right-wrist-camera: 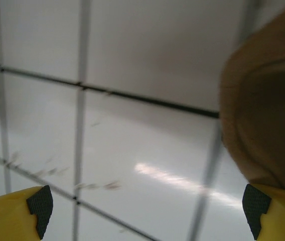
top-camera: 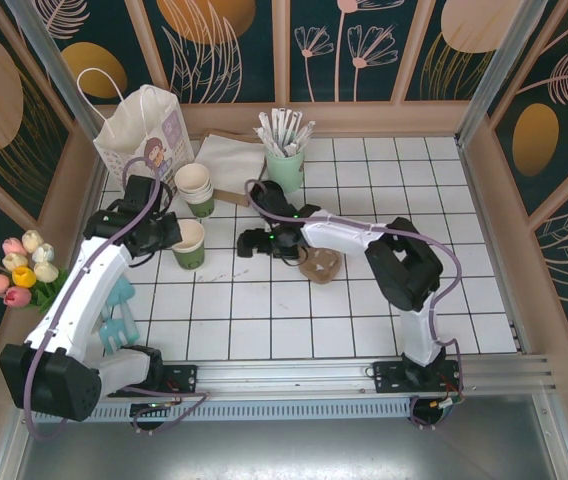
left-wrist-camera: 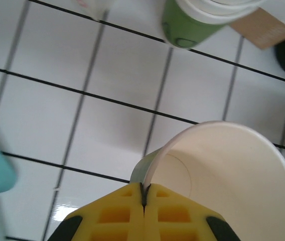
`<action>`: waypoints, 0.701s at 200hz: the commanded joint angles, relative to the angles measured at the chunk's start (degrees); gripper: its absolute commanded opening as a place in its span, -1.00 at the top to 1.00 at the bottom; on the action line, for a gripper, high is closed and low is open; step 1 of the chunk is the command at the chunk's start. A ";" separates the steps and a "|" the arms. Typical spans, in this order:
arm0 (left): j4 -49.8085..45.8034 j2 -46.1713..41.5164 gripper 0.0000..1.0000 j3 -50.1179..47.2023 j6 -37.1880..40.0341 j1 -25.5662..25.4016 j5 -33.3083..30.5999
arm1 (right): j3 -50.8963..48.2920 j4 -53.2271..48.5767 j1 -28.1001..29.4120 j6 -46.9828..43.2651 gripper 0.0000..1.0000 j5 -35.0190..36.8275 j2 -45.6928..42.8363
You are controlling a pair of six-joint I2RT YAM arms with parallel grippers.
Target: Pack the takeout coffee
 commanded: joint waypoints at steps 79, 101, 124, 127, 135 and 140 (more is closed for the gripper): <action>18.99 0.68 1.00 -7.27 0.26 -8.34 11.12 | -6.13 5.95 -11.20 -1.95 -0.95 8.30 -10.39; 19.40 2.59 1.00 -7.27 1.87 -11.73 10.41 | -4.92 9.90 -11.56 -0.03 -0.89 8.28 -8.86; 20.33 4.39 1.00 -7.30 3.40 -15.70 9.93 | -3.72 13.54 -11.57 2.68 -0.80 10.37 -7.29; 20.37 4.74 1.00 -7.26 3.57 -16.06 9.88 | -3.92 14.47 -11.64 2.92 -0.79 10.57 -7.31; 20.59 5.36 1.00 -7.32 4.00 -17.13 9.34 | -4.73 17.33 -11.65 3.59 -0.79 10.84 -7.53; 20.64 5.80 1.00 -7.26 4.19 -17.90 8.98 | -5.08 18.83 -11.70 3.96 -0.78 11.06 -7.56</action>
